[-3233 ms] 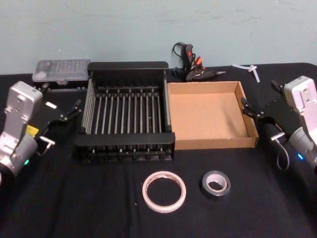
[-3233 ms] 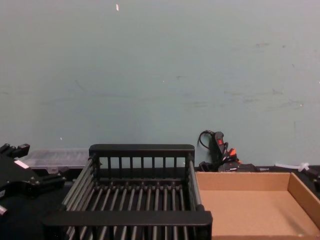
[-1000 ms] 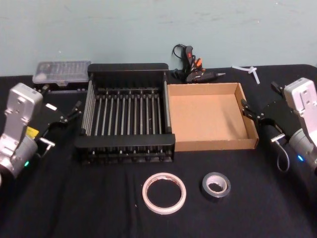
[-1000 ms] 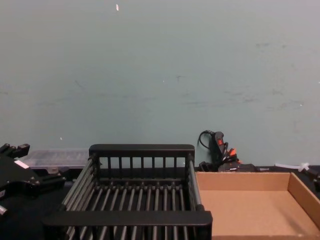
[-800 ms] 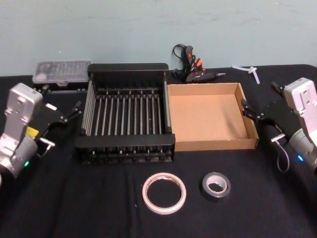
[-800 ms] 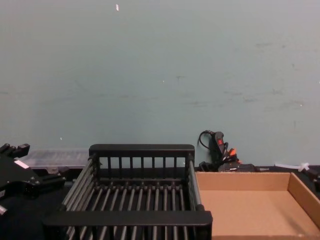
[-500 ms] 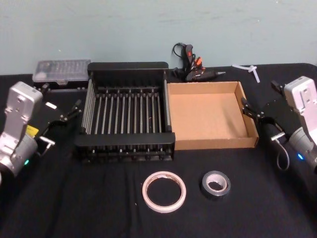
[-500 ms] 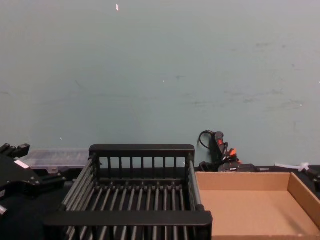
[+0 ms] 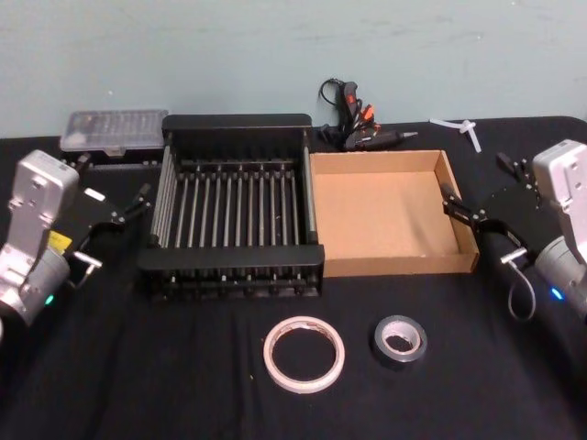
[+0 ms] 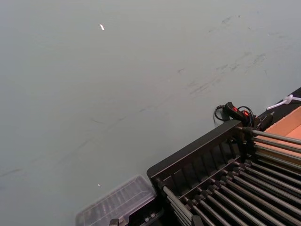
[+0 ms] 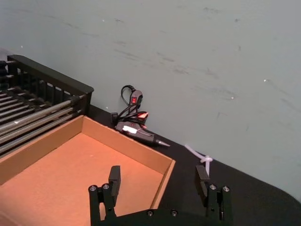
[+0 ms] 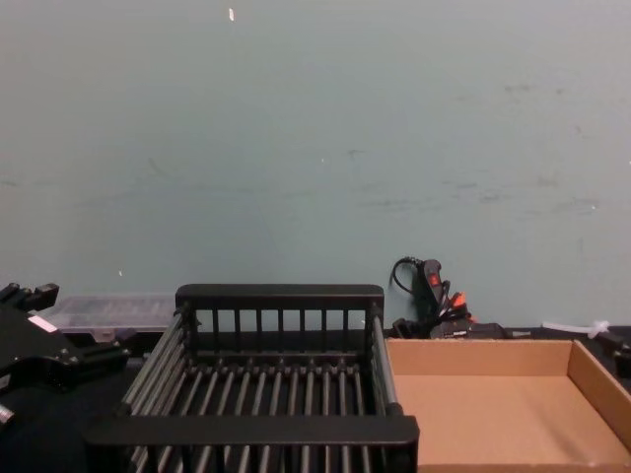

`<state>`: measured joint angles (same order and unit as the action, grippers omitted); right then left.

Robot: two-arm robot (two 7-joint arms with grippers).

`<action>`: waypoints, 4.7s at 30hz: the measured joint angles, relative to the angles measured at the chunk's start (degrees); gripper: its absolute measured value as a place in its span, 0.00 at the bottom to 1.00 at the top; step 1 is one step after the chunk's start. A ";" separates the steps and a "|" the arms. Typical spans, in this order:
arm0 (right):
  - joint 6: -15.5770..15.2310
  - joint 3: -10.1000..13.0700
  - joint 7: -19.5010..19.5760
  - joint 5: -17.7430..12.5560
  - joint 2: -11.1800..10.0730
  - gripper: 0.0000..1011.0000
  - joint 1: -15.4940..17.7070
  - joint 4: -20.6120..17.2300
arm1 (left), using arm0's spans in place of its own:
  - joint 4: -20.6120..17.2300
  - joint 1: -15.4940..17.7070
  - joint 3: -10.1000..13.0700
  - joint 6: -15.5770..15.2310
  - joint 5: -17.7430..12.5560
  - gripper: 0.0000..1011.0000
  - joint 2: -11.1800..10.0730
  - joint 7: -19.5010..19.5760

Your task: Pick up the white tape and place it into the black box , Pick up the silver tape and place it into the brown box.

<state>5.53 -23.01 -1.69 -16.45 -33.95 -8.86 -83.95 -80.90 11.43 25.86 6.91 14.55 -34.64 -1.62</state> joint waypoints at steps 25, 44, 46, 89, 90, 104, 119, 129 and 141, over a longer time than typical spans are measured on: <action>-7.18 4.40 -7.33 -6.95 -1.00 0.99 9.60 -12.43 | 0.00 0.00 0.00 0.00 0.00 0.99 0.00 0.00; -15.82 6.26 -9.98 -8.50 -2.15 0.99 16.98 -18.75 | 0.00 0.00 0.00 0.00 0.00 0.99 0.00 0.00; -16.98 6.33 -10.13 -8.23 -2.26 0.99 17.52 -19.15 | 0.00 0.00 0.00 0.00 0.00 0.99 0.00 0.00; -26.89 7.13 -13.94 -2.79 0.73 0.99 18.71 -20.05 | 0.00 0.00 0.00 0.00 0.00 0.99 0.00 0.00; -26.96 7.17 -14.01 -2.68 0.87 0.99 18.65 -19.98 | 0.00 0.00 0.00 0.00 0.00 0.99 0.00 0.00; -27.62 7.59 -14.72 -0.75 2.72 0.99 18.20 -18.75 | 0.00 0.00 0.00 0.00 0.00 0.99 0.00 0.00; -27.60 7.58 -14.68 -0.87 2.58 0.92 18.23 -18.81 | 0.00 0.00 0.00 0.00 0.00 0.99 0.00 0.00; -27.56 7.53 -14.65 -0.98 2.53 0.65 18.25 -18.87 | 0.00 0.00 0.00 0.00 0.00 0.99 0.00 0.00; -27.50 7.52 -14.60 -1.07 2.49 0.25 18.25 -18.88 | 0.00 0.00 0.00 0.00 0.00 0.99 0.00 0.00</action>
<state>-21.97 -15.49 -16.29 -17.52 -31.46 9.39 -102.83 -80.90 11.43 25.86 6.91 14.55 -34.64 -1.62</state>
